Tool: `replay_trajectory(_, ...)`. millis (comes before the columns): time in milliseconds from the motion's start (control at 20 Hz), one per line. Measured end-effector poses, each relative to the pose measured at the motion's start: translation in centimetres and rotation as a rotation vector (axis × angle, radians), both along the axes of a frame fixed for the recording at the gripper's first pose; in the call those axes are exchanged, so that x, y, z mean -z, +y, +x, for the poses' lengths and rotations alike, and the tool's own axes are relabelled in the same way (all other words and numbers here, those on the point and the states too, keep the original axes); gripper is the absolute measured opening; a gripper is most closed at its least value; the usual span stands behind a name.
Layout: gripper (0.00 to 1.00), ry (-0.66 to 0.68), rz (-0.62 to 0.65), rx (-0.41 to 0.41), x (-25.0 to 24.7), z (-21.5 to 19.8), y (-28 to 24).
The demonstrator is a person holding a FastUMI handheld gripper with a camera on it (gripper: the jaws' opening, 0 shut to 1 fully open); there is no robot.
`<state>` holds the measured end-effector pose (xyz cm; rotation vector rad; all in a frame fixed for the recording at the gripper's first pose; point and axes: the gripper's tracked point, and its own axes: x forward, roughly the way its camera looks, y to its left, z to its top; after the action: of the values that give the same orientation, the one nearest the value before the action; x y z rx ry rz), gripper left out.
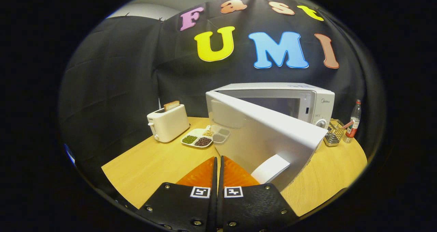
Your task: Open the microwave, put the food inside, and close the microwave door.
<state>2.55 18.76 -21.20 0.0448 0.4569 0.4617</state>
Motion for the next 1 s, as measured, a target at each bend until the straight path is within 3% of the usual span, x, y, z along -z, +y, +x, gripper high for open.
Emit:
replay_trajectory(550, 0.01, -0.012, -0.005, 0.147, 0.3, 6.1, -5.8)
replay_trajectory(1000, 0.01, -0.021, -0.007, 0.191, 0.7, 10.7, -7.4)
